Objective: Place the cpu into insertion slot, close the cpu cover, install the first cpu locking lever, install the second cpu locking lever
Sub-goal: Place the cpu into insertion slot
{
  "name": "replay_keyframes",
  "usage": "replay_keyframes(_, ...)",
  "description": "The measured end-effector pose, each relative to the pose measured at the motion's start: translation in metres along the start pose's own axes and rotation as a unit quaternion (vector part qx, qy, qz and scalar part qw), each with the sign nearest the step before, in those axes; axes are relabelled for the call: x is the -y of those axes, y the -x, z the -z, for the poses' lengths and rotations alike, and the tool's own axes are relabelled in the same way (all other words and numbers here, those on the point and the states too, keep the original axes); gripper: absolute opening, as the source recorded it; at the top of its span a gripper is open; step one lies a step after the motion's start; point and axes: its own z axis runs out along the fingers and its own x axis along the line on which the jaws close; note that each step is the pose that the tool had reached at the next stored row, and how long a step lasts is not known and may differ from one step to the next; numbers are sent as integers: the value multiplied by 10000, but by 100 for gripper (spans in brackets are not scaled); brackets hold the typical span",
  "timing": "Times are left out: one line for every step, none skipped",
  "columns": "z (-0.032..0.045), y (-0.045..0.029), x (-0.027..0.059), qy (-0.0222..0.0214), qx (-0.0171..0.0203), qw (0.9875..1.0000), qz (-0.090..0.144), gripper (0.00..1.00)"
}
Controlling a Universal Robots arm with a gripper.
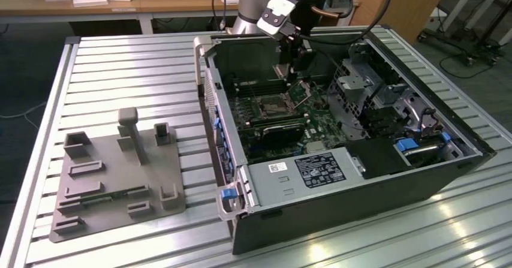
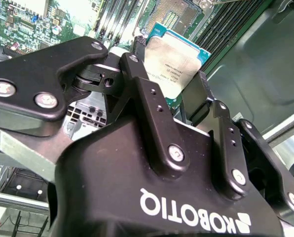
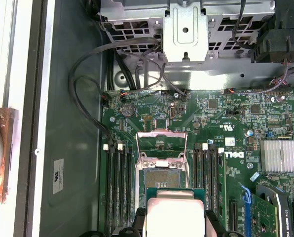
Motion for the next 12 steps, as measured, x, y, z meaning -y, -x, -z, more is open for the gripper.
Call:
replay_keyframes(0,0,0,0,0,10000,0,54)
replay_keyframes(0,0,0,0,0,10000,0,54)
replay_keyframes(-1,0,0,0,-1,10000,0,54)
replay_keyframes(-1,0,0,0,0,10000,0,54)
replay_keyframes(-1,0,0,0,0,10000,0,54)
replay_keyframes(-3,0,0,1,0,10000,0,54)
replay_keyframes(-7,0,0,1,0,10000,0,54)
replay_keyframes(-13,0,0,1,2,10000,0,54)
replay_keyframes(-20,1,1,1,3,10000,0,54)
replay_keyframes(-33,1,1,0,4,10000,0,54)
replay_keyframes(-51,1,2,0,5,10000,0,54)
replay_keyframes(-70,1,3,1,5,10000,0,54)
